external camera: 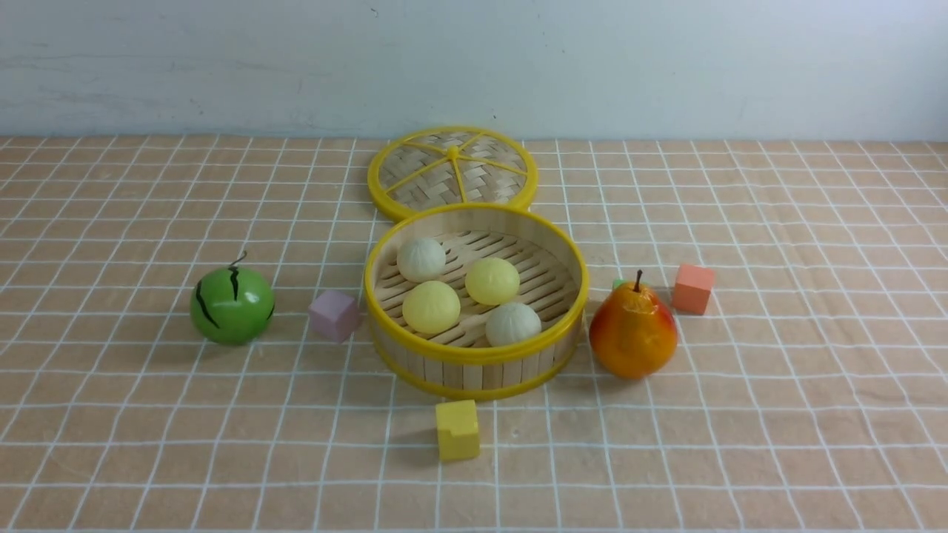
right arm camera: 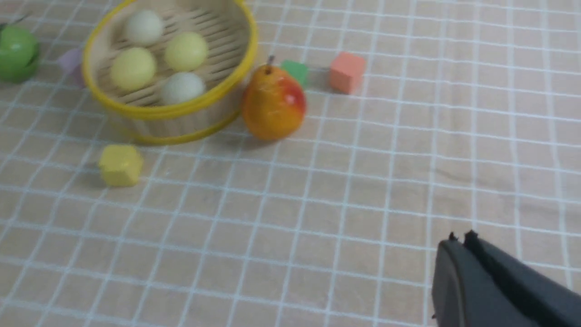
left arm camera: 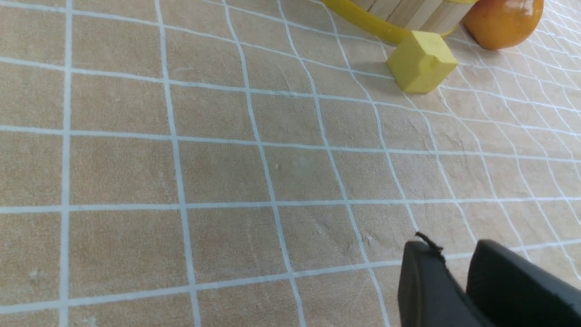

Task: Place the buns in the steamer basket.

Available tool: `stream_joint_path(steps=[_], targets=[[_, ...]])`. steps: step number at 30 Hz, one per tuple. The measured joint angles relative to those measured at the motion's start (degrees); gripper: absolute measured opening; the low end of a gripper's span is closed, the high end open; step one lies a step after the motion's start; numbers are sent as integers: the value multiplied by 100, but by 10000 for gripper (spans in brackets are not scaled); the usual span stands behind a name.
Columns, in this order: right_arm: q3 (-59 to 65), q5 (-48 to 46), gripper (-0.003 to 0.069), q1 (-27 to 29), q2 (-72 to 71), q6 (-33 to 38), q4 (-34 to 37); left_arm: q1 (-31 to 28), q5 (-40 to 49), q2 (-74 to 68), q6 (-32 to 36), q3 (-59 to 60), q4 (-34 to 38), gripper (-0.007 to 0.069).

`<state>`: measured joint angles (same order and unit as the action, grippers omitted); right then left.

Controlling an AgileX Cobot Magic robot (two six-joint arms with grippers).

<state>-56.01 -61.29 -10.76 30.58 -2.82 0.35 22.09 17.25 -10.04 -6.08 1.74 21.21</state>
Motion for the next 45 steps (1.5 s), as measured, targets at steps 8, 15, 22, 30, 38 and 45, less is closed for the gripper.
stream_joint_path(steps=[8, 15, 22, 30, 38, 45], targets=[[3562, 2993, -10, 806, -2383, -28, -35, 0, 0, 0, 0, 0, 0, 155], [5269, 3856, -10, 898, -2915, -539, 91, 0, 0, 0, 0, 0, 0, 163], [5710, 3900, -7, 902, -3111, -576, 104, 0, 5, 7, 0, 0, 2, 167], [5705, 3875, 0, 902, -3117, -581, 104, 0, 1, 7, 0, 0, 2, 179], [5705, 3864, 5, 902, -3117, -581, 123, 0, 1, 7, 0, 0, 2, 184], [5705, 3864, 15, 902, -3117, -581, 123, 0, 1, 7, 0, 0, 2, 193]])
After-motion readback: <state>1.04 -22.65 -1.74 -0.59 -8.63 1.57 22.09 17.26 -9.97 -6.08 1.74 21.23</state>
